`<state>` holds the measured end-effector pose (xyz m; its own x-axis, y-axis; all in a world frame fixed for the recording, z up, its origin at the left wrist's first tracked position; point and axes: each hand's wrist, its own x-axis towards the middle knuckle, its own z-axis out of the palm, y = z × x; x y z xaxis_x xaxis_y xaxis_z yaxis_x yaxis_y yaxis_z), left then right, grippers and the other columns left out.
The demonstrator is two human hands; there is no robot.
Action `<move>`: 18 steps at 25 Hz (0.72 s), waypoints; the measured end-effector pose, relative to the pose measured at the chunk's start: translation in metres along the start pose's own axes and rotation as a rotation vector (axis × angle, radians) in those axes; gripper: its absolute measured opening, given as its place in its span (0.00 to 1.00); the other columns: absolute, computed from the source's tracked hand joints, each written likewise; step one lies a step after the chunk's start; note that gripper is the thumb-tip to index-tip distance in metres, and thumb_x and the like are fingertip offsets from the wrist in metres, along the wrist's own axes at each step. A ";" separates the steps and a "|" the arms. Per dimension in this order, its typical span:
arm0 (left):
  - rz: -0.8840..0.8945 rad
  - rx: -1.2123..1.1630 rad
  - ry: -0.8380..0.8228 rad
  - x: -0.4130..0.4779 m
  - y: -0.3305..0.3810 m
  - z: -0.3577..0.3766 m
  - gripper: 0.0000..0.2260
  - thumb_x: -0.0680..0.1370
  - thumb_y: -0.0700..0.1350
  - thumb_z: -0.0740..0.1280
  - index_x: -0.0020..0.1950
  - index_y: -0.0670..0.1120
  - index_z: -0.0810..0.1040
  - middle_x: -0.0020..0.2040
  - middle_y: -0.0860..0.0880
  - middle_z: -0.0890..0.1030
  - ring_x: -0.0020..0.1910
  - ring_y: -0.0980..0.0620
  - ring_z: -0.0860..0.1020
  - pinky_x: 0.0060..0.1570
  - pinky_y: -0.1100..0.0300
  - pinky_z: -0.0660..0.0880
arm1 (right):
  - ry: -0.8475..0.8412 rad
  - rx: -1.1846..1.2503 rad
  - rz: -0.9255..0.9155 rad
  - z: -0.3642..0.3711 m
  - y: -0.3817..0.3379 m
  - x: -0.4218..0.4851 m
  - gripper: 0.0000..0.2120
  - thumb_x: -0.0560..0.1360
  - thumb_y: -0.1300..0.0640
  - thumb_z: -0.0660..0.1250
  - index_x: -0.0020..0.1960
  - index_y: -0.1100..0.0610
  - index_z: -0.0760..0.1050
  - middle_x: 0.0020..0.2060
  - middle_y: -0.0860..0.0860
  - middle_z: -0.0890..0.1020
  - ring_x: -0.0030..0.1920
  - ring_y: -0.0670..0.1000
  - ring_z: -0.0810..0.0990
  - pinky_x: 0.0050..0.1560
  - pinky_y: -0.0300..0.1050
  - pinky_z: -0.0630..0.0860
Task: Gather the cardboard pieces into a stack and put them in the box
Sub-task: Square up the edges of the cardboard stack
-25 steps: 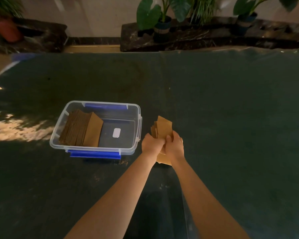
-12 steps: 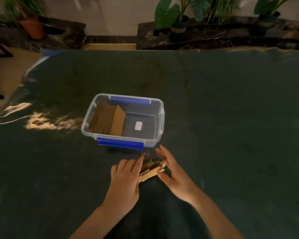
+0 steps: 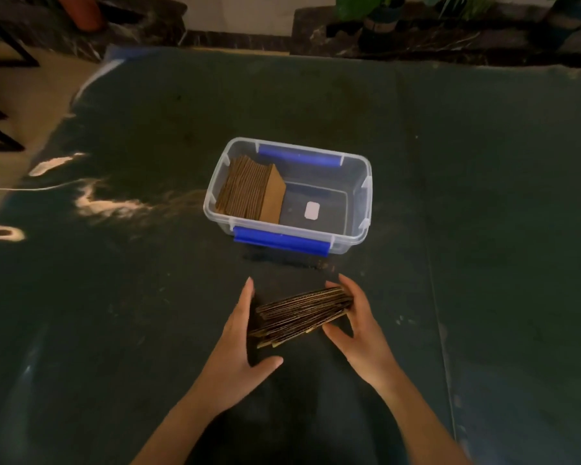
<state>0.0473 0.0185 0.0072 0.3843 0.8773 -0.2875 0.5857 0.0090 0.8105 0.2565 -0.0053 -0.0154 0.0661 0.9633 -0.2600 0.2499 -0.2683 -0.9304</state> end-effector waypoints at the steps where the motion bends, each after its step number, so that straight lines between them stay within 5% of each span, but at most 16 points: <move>1: -0.012 -0.141 0.001 -0.004 -0.001 0.006 0.51 0.69 0.39 0.72 0.65 0.72 0.34 0.73 0.62 0.49 0.72 0.61 0.53 0.72 0.52 0.54 | 0.005 0.012 0.001 0.002 0.002 0.000 0.36 0.71 0.65 0.69 0.68 0.41 0.56 0.63 0.37 0.72 0.65 0.40 0.71 0.68 0.45 0.67; 5: -0.005 -0.327 0.160 0.004 0.006 0.038 0.51 0.70 0.31 0.67 0.64 0.74 0.37 0.74 0.59 0.51 0.72 0.60 0.57 0.71 0.58 0.58 | 0.045 0.002 -0.027 0.014 0.008 0.001 0.38 0.71 0.66 0.68 0.66 0.35 0.55 0.60 0.27 0.69 0.64 0.35 0.69 0.62 0.29 0.67; 8: 0.038 -0.233 0.271 0.009 0.005 0.048 0.47 0.71 0.36 0.69 0.67 0.69 0.39 0.72 0.58 0.53 0.71 0.62 0.57 0.63 0.77 0.57 | 0.075 -0.029 -0.041 0.019 0.009 -0.002 0.35 0.73 0.65 0.66 0.68 0.37 0.54 0.56 0.21 0.68 0.62 0.31 0.68 0.55 0.19 0.64; 10: 0.060 -0.137 0.283 0.007 -0.001 0.046 0.41 0.73 0.41 0.69 0.67 0.67 0.41 0.71 0.58 0.56 0.69 0.61 0.59 0.60 0.80 0.57 | 0.060 -0.114 -0.057 0.012 0.006 -0.004 0.34 0.74 0.63 0.65 0.69 0.38 0.54 0.57 0.22 0.67 0.61 0.28 0.68 0.55 0.18 0.63; 12: 0.051 -0.030 0.282 0.005 -0.005 0.040 0.35 0.73 0.44 0.68 0.68 0.65 0.47 0.70 0.56 0.62 0.69 0.58 0.62 0.64 0.73 0.62 | 0.022 -0.196 -0.067 -0.002 -0.001 -0.003 0.33 0.73 0.61 0.66 0.67 0.35 0.56 0.58 0.27 0.69 0.60 0.29 0.69 0.55 0.19 0.64; 15: 0.085 0.163 0.368 0.003 -0.007 0.034 0.26 0.72 0.45 0.69 0.68 0.50 0.64 0.66 0.47 0.72 0.69 0.54 0.63 0.68 0.48 0.64 | 0.010 -0.363 -0.100 -0.024 -0.012 0.002 0.27 0.70 0.59 0.70 0.65 0.42 0.66 0.63 0.41 0.73 0.65 0.39 0.67 0.65 0.37 0.64; 18: 0.120 0.309 0.425 0.000 -0.007 0.034 0.21 0.69 0.45 0.72 0.60 0.45 0.73 0.57 0.46 0.78 0.63 0.49 0.71 0.64 0.44 0.69 | 0.034 -0.618 -0.219 -0.037 -0.021 0.006 0.21 0.67 0.56 0.74 0.58 0.49 0.75 0.55 0.43 0.73 0.60 0.45 0.65 0.62 0.46 0.65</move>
<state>0.0680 0.0023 -0.0156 0.1765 0.9809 0.0818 0.7624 -0.1888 0.6190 0.2872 0.0068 0.0121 -0.0212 0.9978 -0.0632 0.7692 -0.0241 -0.6386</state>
